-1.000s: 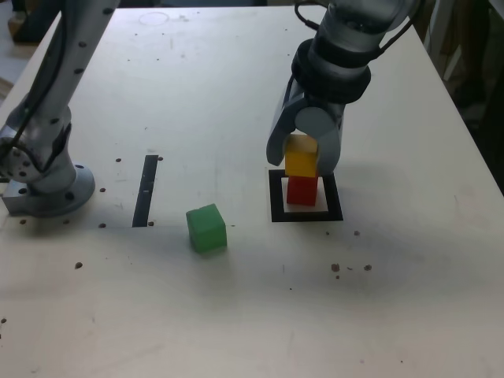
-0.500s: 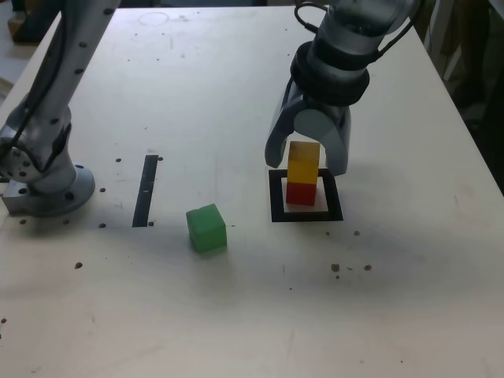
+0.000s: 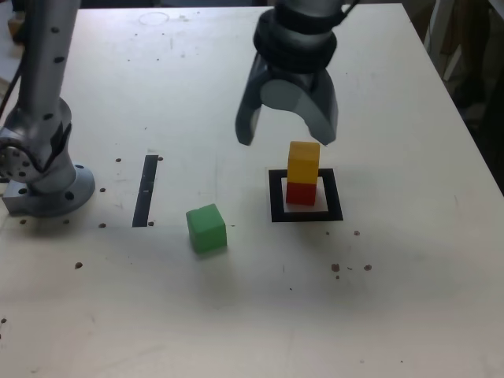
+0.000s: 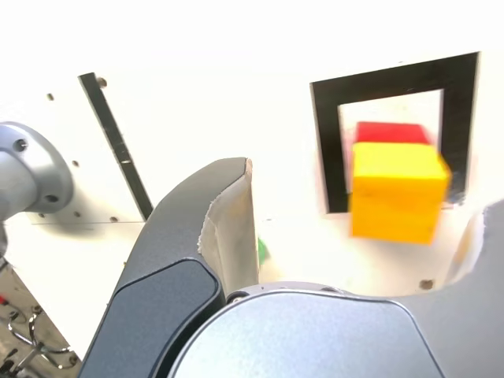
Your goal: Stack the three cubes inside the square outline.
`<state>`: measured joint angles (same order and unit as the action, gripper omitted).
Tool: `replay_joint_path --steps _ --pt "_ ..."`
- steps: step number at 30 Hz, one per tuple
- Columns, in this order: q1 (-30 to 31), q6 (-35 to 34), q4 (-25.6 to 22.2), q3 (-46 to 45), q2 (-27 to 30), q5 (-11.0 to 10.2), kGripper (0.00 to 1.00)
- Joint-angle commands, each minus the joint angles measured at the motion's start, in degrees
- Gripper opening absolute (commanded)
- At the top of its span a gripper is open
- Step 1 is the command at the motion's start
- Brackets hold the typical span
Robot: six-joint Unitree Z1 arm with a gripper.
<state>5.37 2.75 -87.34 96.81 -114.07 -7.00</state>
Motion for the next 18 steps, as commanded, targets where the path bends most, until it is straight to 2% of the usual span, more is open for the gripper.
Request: replay_joint_path --steps 1,9,13,18 --pt "0.73 -0.35 -0.26 -0.96 1.75 -0.39 0.99" --pt "5.02 -4.18 -0.27 -7.31 7.60 -0.58 0.99" --pt "7.04 -10.07 0.64 -11.61 9.82 1.30 0.99" --pt "9.07 -17.37 4.11 -17.36 11.69 4.19 0.99"
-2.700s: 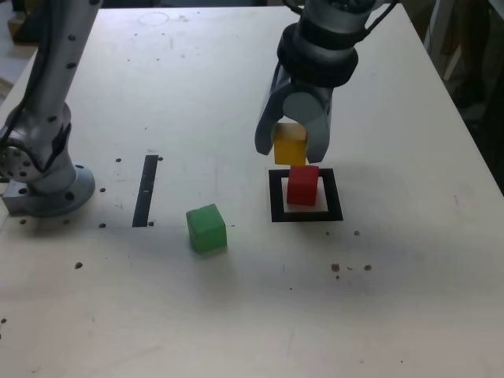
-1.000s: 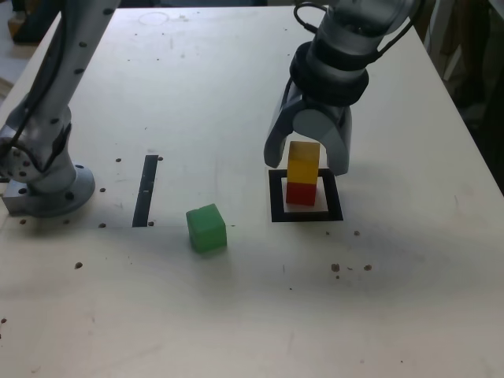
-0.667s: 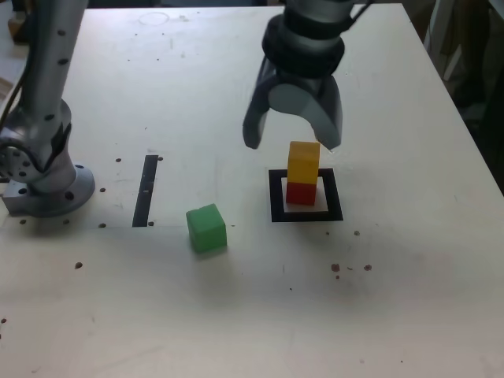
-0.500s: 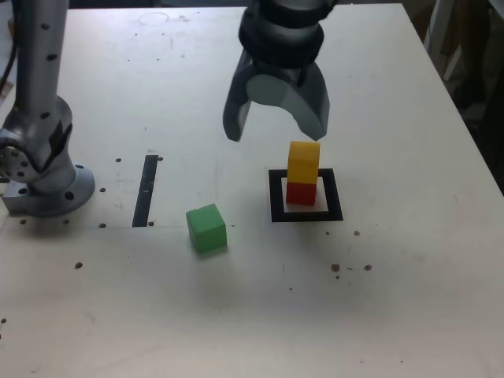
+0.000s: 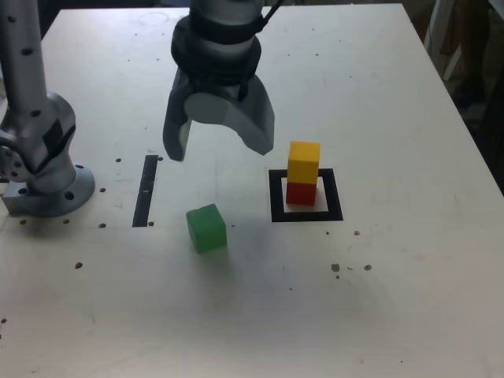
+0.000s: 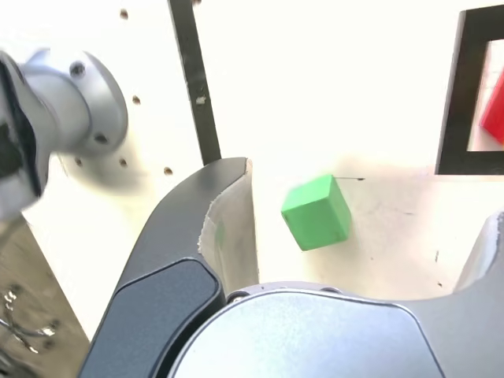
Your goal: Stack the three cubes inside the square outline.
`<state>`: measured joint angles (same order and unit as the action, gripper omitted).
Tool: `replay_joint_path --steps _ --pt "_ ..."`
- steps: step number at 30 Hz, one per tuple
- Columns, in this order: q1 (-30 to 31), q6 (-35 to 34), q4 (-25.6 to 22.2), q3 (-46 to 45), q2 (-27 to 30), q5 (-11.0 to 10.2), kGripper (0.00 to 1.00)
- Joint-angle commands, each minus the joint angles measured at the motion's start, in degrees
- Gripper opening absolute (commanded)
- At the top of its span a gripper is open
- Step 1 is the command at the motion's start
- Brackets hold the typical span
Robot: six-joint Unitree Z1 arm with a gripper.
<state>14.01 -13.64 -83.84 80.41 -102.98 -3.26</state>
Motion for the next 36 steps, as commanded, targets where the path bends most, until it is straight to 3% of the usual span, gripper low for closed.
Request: replay_joint_path --steps 1,11,18,24,36 --pt "0.78 -2.18 1.21 -1.96 0.86 0.91 0.99" --pt "2.52 -11.40 4.82 -7.96 1.16 5.28 0.99" --pt "2.52 -12.75 11.17 -12.39 -0.03 8.31 0.99" --pt "2.52 -12.73 15.32 -15.15 -1.44 9.71 0.99" --pt "2.52 -11.75 17.46 -15.53 -4.10 11.69 0.92"
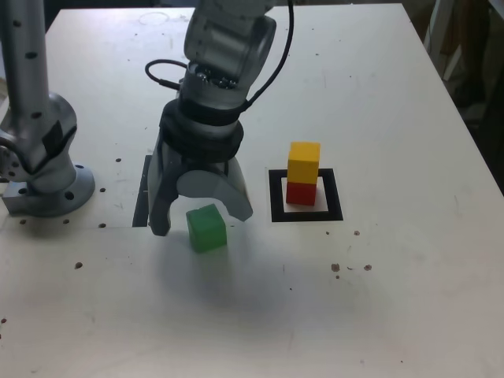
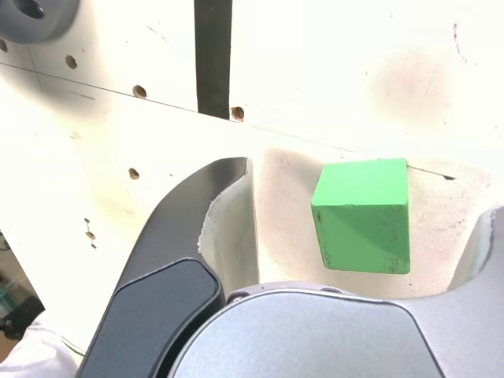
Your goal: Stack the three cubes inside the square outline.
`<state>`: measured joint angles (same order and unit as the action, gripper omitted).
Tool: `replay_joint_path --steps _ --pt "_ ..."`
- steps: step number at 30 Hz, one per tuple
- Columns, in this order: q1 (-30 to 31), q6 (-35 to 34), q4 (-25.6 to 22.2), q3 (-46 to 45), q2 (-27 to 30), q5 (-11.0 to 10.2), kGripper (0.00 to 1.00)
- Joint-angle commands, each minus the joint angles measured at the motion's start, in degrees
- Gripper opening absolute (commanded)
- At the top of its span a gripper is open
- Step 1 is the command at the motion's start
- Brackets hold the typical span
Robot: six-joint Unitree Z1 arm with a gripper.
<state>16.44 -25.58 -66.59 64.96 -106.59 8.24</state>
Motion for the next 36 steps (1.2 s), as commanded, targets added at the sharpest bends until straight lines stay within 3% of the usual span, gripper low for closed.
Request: replay_joint_path --steps 1,14,27,36 --pt "0.09 0.28 0.33 -0.07 -0.68 0.30 0.92" --pt "0.09 1.70 0.84 1.15 -3.19 1.60 0.81" --pt "0.09 1.85 1.41 1.25 -3.72 0.45 0.37" --pt "0.09 1.85 1.77 1.17 -3.62 -0.19 0.35"
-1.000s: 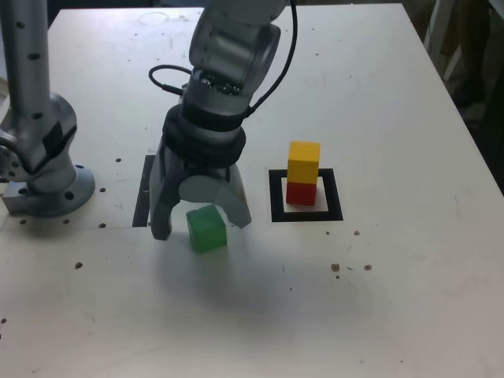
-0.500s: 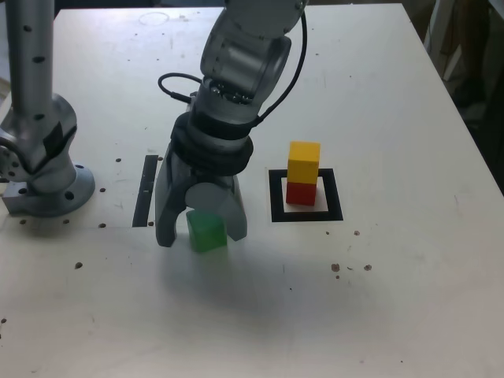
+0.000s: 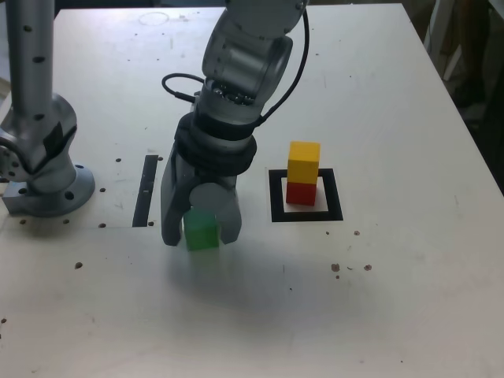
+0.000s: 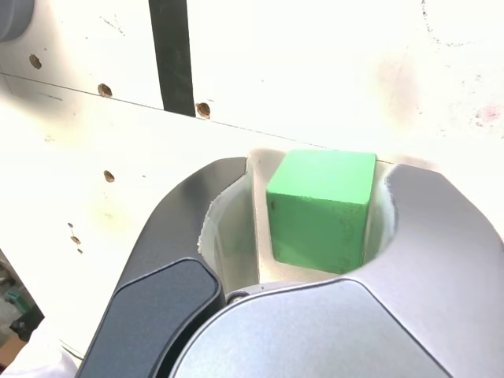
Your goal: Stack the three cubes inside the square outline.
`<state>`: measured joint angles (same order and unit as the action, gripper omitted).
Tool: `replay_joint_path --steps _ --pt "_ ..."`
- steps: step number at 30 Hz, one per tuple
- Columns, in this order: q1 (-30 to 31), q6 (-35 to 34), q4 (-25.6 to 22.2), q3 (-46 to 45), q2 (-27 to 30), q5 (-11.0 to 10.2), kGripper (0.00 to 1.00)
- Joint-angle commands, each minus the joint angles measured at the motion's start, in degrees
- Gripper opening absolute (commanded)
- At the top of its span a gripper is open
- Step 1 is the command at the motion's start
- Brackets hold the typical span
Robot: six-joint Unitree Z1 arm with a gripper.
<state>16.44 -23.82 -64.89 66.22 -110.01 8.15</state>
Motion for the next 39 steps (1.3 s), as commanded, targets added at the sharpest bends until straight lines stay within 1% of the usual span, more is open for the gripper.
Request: replay_joint_path --steps 1,7,9,11,14,18,21,24,27,30,35,39 --pt "0.09 0.09 0.13 -0.17 -0.20 -0.18 0.35" --pt "0.09 0.67 0.24 -0.29 0.00 -1.19 0.35" --pt "0.09 1.31 -0.45 0.25 0.18 -1.95 0.35" --pt "0.10 2.15 -2.13 1.46 0.42 -3.16 0.35" --pt "0.09 3.62 -6.77 4.63 0.73 -5.58 0.35" --pt "0.08 6.25 -15.57 11.42 0.84 -9.08 0.35" --pt "-0.16 8.57 -20.72 16.26 0.79 -10.93 0.35" --pt "-0.78 11.22 -24.52 20.47 0.74 -12.28 0.35" --pt "-1.68 14.20 -26.85 23.96 0.61 -12.89 0.35" --pt "-2.56 17.08 -28.08 27.07 0.22 -13.09 0.35" --pt "-3.81 21.29 -28.82 32.25 -1.27 -13.39 0.35" --pt "-4.65 23.39 -28.88 35.66 -2.66 -13.78 0.35"
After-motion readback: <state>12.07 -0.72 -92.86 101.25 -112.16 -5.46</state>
